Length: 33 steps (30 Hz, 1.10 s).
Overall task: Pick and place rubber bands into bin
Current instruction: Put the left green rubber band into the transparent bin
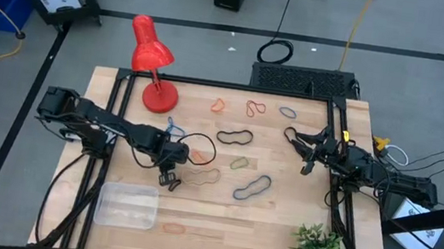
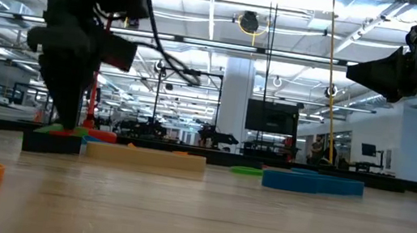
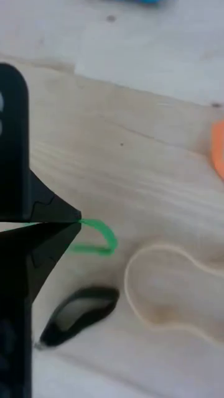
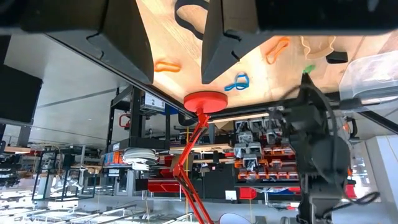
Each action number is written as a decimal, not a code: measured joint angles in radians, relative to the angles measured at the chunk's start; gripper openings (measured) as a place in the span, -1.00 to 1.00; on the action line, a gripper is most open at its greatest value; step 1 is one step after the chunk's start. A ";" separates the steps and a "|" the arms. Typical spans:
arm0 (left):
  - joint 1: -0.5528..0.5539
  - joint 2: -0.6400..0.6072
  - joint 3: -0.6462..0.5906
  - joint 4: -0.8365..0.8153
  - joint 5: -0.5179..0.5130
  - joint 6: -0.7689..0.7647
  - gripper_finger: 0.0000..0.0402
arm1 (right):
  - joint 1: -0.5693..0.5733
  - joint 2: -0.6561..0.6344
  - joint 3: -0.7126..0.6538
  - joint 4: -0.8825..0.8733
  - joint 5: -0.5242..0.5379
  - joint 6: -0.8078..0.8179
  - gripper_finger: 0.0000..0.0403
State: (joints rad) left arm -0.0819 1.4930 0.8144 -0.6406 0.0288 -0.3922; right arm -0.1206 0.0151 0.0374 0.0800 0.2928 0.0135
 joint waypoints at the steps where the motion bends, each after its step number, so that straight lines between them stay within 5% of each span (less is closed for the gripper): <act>1: -0.002 -0.013 0.010 -0.014 0.000 0.010 -0.98 | 0.000 0.000 0.000 0.000 0.000 0.000 -0.35; 14: -0.085 -0.328 0.181 -0.217 0.049 0.024 -0.97 | 0.000 0.008 0.000 0.002 0.000 -0.001 -0.35; 23: -0.197 -0.469 0.237 -0.314 0.135 -0.229 -0.98 | 0.000 0.013 0.000 0.003 0.000 0.000 -0.35; 33: -0.380 -0.370 0.218 -0.414 0.106 -0.694 -0.99 | 0.000 0.014 0.000 0.004 0.000 -0.004 -0.35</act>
State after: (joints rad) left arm -0.4614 1.1233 1.0323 -1.0548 0.1348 -1.0858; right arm -0.1204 0.0288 0.0375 0.0837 0.2924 0.0092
